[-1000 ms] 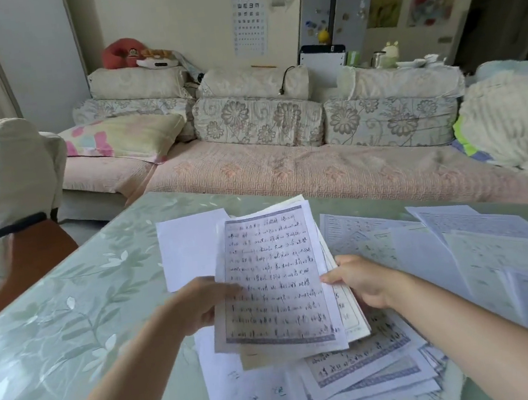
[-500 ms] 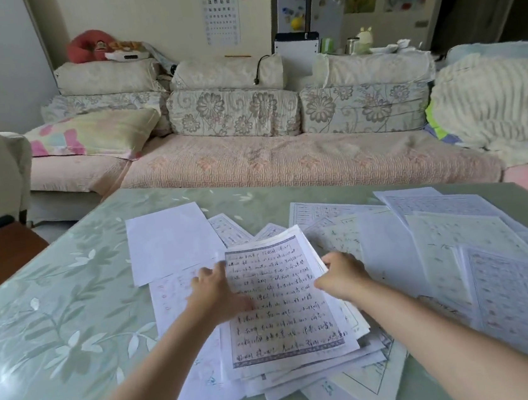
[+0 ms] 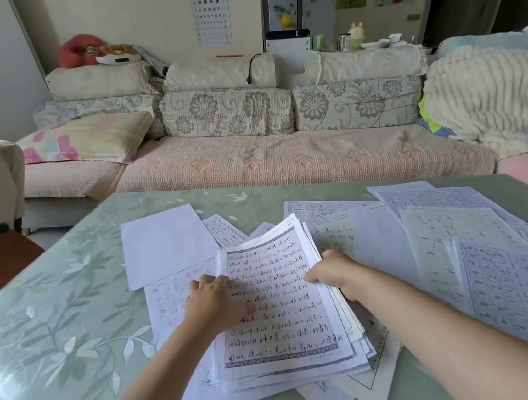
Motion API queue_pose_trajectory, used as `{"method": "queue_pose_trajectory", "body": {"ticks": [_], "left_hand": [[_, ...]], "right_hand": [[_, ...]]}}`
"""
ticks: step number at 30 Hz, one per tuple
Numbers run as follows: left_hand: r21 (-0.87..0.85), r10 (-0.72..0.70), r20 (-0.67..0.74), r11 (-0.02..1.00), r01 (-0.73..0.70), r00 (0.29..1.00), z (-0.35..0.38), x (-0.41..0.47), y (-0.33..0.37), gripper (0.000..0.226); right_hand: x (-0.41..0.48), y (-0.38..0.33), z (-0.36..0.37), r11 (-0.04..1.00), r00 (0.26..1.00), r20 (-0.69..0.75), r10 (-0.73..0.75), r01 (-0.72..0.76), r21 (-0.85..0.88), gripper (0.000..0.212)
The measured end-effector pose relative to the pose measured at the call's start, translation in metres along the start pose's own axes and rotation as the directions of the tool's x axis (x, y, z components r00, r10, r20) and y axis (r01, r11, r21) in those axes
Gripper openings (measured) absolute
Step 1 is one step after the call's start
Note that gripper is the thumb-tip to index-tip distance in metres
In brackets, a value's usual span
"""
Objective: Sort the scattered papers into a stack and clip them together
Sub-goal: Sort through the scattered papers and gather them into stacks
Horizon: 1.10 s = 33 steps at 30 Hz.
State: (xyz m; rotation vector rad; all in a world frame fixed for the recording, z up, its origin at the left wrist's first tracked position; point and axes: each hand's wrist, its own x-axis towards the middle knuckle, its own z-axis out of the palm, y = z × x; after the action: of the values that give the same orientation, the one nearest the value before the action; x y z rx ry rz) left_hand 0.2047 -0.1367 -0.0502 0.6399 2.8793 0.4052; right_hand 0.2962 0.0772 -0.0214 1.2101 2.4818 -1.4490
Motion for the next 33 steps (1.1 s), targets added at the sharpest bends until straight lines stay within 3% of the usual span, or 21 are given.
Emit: {"method": "queue_pose_trajectory", "body": {"ticks": [4,7,10,12,14,16,17,19,24,28,33], "left_hand": [[-0.018,-0.014,-0.002,1.0,0.014,1.0,-0.001,-0.001,0.001,0.084],[-0.042,-0.031,0.0,0.999,0.031,1.0,-0.003,-0.002,0.002,0.097],[-0.296,-0.107,-0.047,0.951,0.088,0.993,-0.01,0.0,0.006,0.097],[-0.573,-0.185,-0.056,0.811,0.12,0.981,-0.02,0.004,0.011,0.1],[-0.793,-0.221,-0.031,0.6,0.111,0.975,-0.034,0.004,0.02,0.091],[-0.899,-0.184,-0.06,0.437,0.027,0.981,-0.049,0.003,0.031,0.053],[-0.915,-0.164,-0.1,0.402,-0.026,0.981,-0.056,0.001,0.038,0.035],[-0.931,-0.137,-0.197,0.336,-0.142,0.971,-0.068,-0.004,0.052,0.022],[-0.913,-0.077,-0.365,0.225,-0.34,0.928,-0.087,-0.015,0.079,0.02],[-0.892,0.002,-0.391,0.247,-0.38,0.92,-0.082,-0.024,0.093,0.025],[-0.876,-0.018,-0.44,0.226,-0.425,0.898,-0.087,-0.029,0.108,0.034]], "right_hand": [[-0.003,0.001,-0.004,0.999,0.996,0.085,0.032,-0.034,0.021,0.048],[-0.005,0.007,-0.005,0.998,0.996,0.081,-0.046,0.049,-0.036,0.047],[-0.007,0.008,-0.012,0.987,0.987,0.039,-0.153,0.152,0.043,0.053],[-0.01,0.006,-0.022,0.96,0.971,0.023,-0.239,0.233,0.158,0.042],[-0.013,0.004,-0.032,0.918,0.947,-0.009,-0.321,0.314,0.243,0.035],[-0.018,0.001,-0.039,0.874,0.918,-0.086,-0.386,0.394,0.284,0.039],[-0.02,0.0,-0.042,0.847,0.897,-0.13,-0.423,0.442,0.295,0.038],[-0.029,-0.006,-0.05,0.796,0.846,-0.216,-0.486,0.531,0.289,0.03],[-0.05,-0.02,-0.074,0.683,0.741,-0.364,-0.565,0.667,0.297,0.032],[-0.052,-0.013,-0.085,0.694,0.751,-0.343,-0.564,0.656,0.295,0.04],[-0.054,-0.006,-0.094,0.692,0.761,-0.391,-0.518,0.641,0.33,0.038]]}}
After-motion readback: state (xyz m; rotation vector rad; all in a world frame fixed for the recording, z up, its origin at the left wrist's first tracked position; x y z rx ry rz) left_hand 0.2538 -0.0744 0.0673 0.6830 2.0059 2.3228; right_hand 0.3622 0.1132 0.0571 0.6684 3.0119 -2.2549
